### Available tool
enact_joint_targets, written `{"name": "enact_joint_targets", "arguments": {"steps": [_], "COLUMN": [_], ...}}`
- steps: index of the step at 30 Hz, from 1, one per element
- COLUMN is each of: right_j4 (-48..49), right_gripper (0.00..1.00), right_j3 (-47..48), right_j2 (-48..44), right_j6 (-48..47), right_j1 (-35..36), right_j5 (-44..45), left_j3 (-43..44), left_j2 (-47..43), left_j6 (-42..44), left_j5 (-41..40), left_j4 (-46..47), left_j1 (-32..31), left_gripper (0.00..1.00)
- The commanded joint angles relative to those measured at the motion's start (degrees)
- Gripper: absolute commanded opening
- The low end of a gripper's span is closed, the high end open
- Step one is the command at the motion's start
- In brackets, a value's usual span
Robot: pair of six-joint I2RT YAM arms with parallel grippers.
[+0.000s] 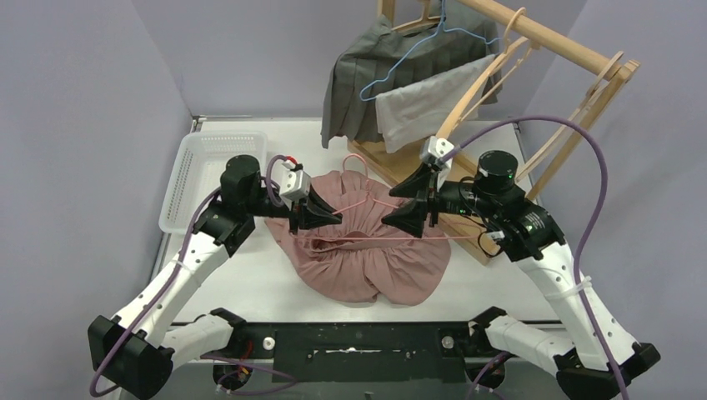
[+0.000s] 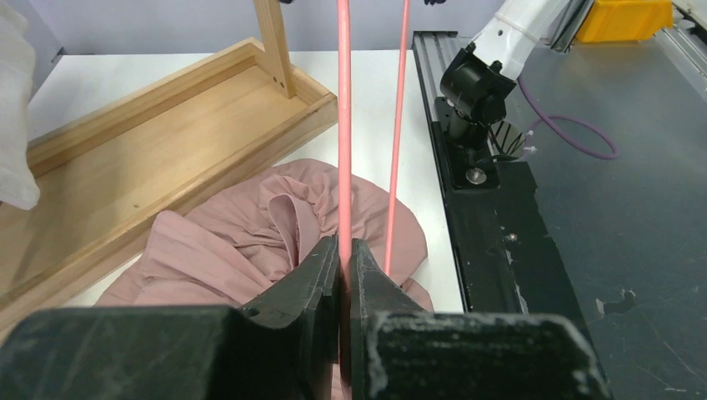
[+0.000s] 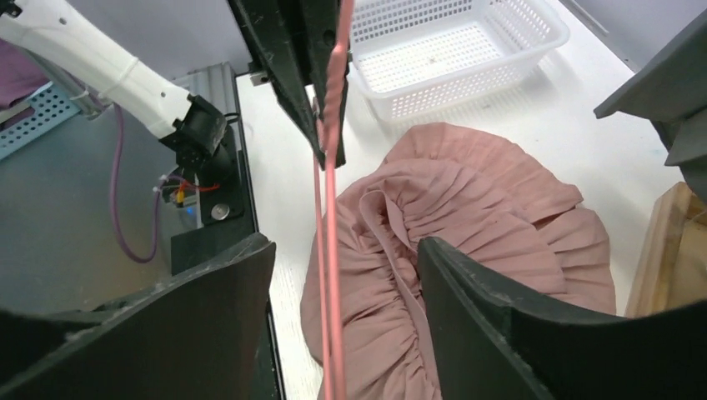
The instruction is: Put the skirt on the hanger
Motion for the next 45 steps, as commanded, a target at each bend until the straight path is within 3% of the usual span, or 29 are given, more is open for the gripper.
{"name": "enact_joint_targets", "arguments": {"steps": [1, 5, 7, 9, 14, 16, 20, 23, 28, 32, 35, 40, 45], "right_j4": [6.6, 9.9, 12.7, 15.3, 18.5, 17.6, 15.1, 11.7, -2.1, -8.6, -10.2, -8.6, -0.5], "right_gripper": [0.66, 0.67, 0.61, 0.51, 0.09, 0.00, 0.00, 0.00, 0.00, 0.00, 0.00, 0.00, 0.00], "right_j3": [5.5, 7.5, 7.3, 6.8, 4.6, 4.3, 3.6, 2.6, 1.9, 1.2, 0.4, -1.7, -6.5], "right_j2": [4.7, 10.0, 11.3, 11.6, 10.4, 9.9, 8.2, 5.9, 1.4, -0.8, -0.4, 1.4, 1.8], "right_j6": [3.9, 4.8, 6.0, 7.3, 8.7, 7.9, 3.7, -3.0, -14.5, -18.3, -19.8, -21.9, -20.4], "right_j1": [2.9, 7.7, 8.8, 9.3, 9.5, 9.6, 9.6, 9.6, 9.6, 9.6, 9.6, 9.7, 9.9], "right_j5": [5.9, 9.0, 7.8, 7.7, 8.3, 9.1, 10.4, 13.6, 19.2, 17.0, 15.6, 13.7, 14.3], "left_j3": [4.4, 5.9, 6.2, 6.3, 5.6, 5.1, 3.0, 0.7, -4.6, -6.8, -8.5, -9.5, -9.3], "left_j2": [-0.2, 0.5, 0.6, 0.3, -1.0, -1.6, -3.5, -6.0, -11.3, -11.0, -7.8, -0.4, 5.9], "left_j6": [4.5, 6.0, 6.9, 7.7, 8.1, 7.1, 0.5, -4.8, -19.0, -29.3, -35.0, -39.9, -40.8], "left_j5": [-0.1, -0.7, -1.3, -1.8, -2.0, -2.7, -8.0, -18.0, -42.0, -51.2, -52.1, -51.6, -52.9], "left_j4": [-1.8, -3.0, -4.1, -5.3, -6.6, -6.0, -1.5, -0.3, -4.7, -14.9, -19.7, -19.4, -18.6], "left_j1": [0.1, 0.1, 0.0, 0.0, 0.1, 0.1, 0.1, 0.1, 0.2, 0.2, 0.3, 0.4, 0.7], "left_gripper": [0.00, 0.00, 0.00, 0.00, 0.00, 0.00, 0.01, 0.38, 0.51, 0.51, 0.48, 0.37, 0.29]}}
